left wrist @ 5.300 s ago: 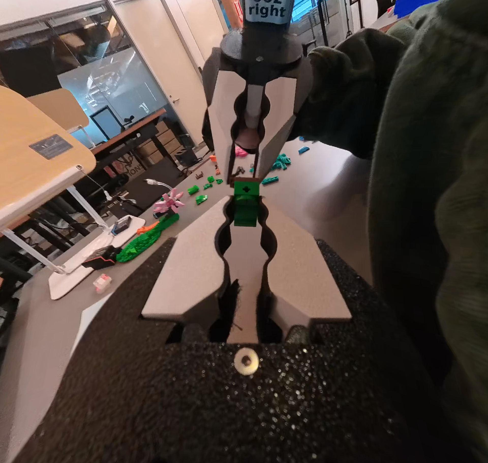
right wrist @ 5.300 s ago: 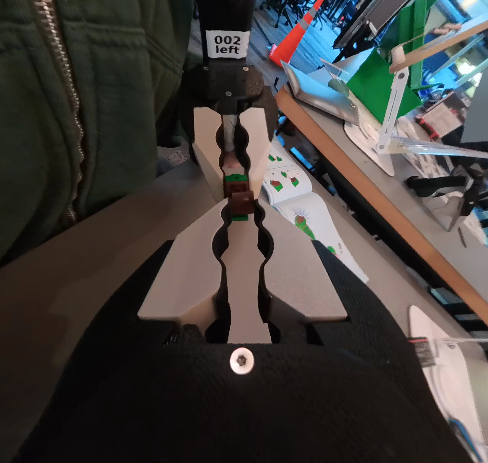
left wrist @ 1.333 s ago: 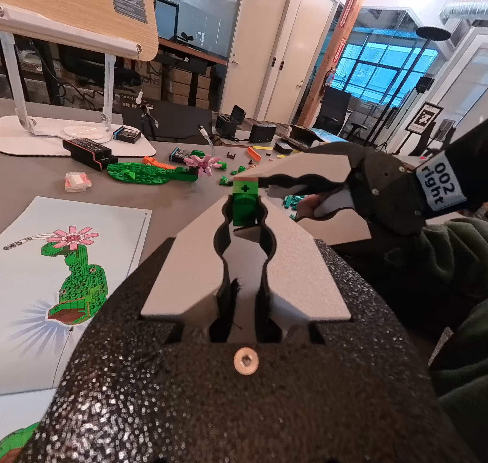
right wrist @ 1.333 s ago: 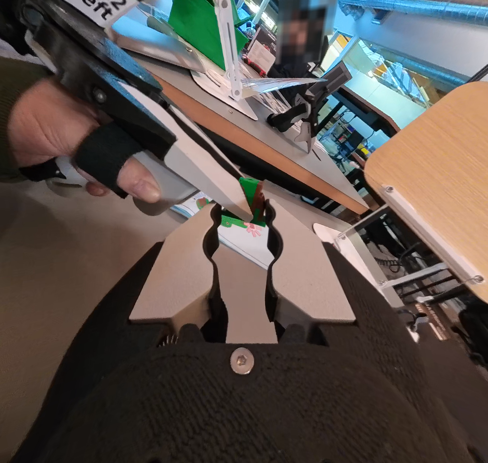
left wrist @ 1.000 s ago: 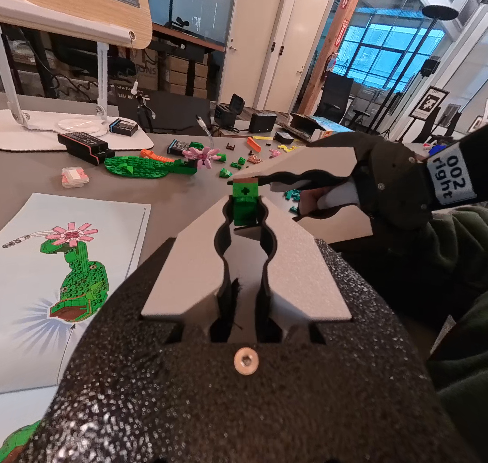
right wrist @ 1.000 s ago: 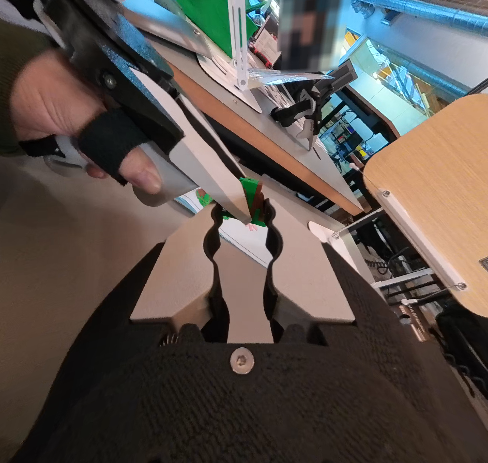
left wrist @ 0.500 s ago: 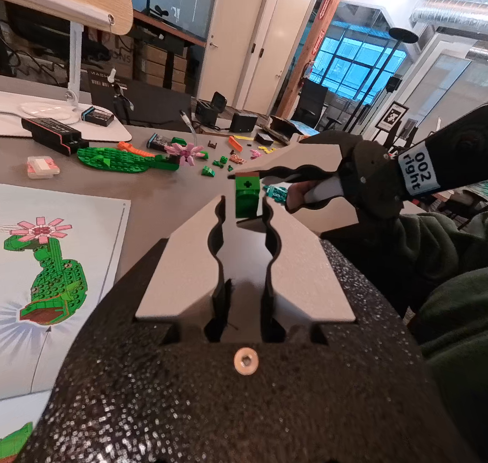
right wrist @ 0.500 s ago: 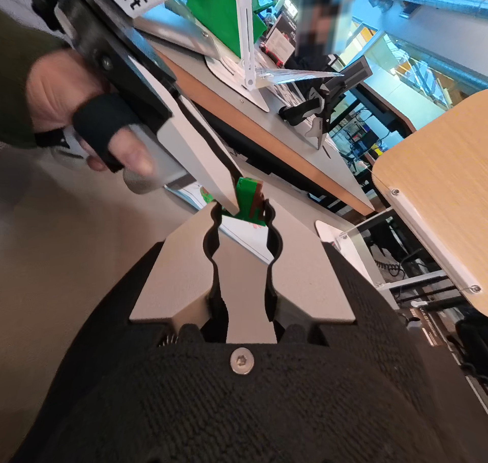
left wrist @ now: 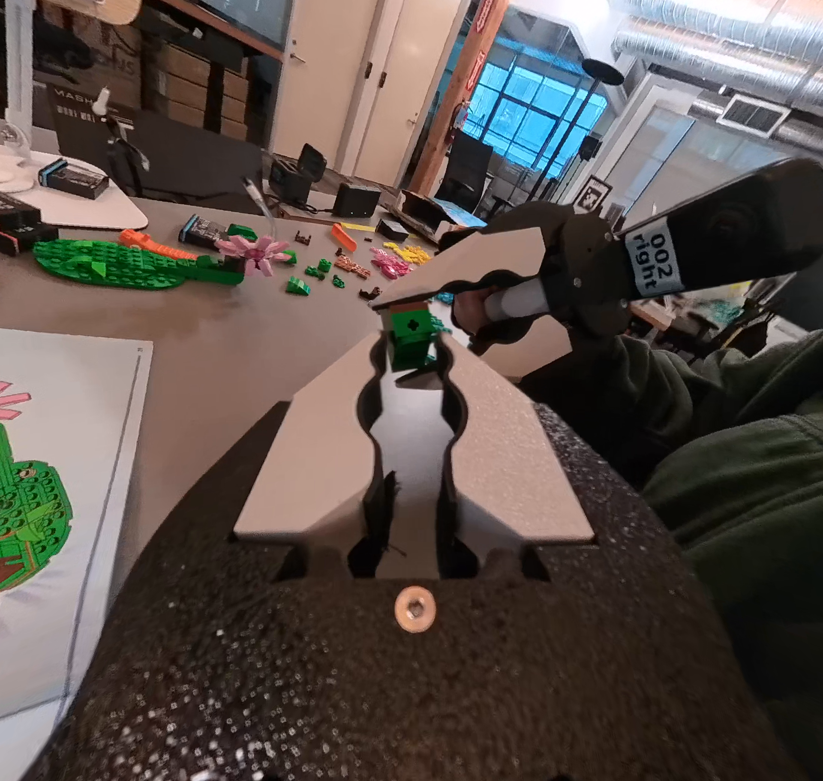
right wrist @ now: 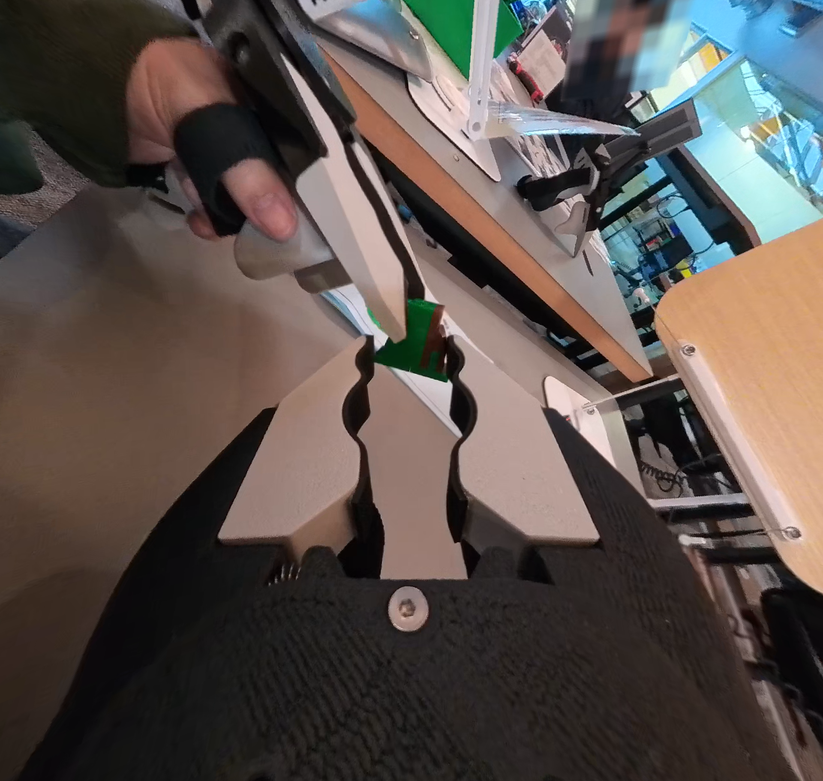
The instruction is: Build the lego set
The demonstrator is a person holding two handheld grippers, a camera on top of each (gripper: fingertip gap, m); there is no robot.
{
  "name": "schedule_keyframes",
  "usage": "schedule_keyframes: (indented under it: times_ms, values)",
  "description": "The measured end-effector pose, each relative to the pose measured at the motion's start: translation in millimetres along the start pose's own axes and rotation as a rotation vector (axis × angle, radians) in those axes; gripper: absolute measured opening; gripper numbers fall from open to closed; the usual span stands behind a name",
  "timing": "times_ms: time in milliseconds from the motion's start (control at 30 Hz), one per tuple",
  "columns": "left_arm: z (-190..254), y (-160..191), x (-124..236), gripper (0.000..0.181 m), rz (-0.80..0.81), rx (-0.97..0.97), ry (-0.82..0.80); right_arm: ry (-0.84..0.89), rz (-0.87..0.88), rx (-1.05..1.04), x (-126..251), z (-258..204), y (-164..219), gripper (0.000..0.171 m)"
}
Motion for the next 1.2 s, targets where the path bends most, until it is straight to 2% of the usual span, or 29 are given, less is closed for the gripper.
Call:
schedule_keyframes:
  times_ms: [267, 667, 1200]
  values:
    - [-2, -15, 3, 0.014, -0.02, -0.239, -0.144, 0.209, 0.072, 0.058, 1, 10, -12, 0.033]
    - [-14, -10, 2, 0.014, -0.022, -0.145, -0.184, 0.29, -0.071, -0.002, -9, 14, -7, 0.025]
    - [-13, 1, -1, 0.014, -0.078, -0.134, -0.161, 0.23, -0.12, 0.045, -11, 9, 2, 0.024]
Point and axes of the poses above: each gripper's, where its closed fingertips meet, x back along the fingers, y out of its underside, z = x × y across the jaws, the point moved 2 cm from there along x, back along the fingers, and after that the axes turned 11 degrees about -x, right-handed, at the moved point
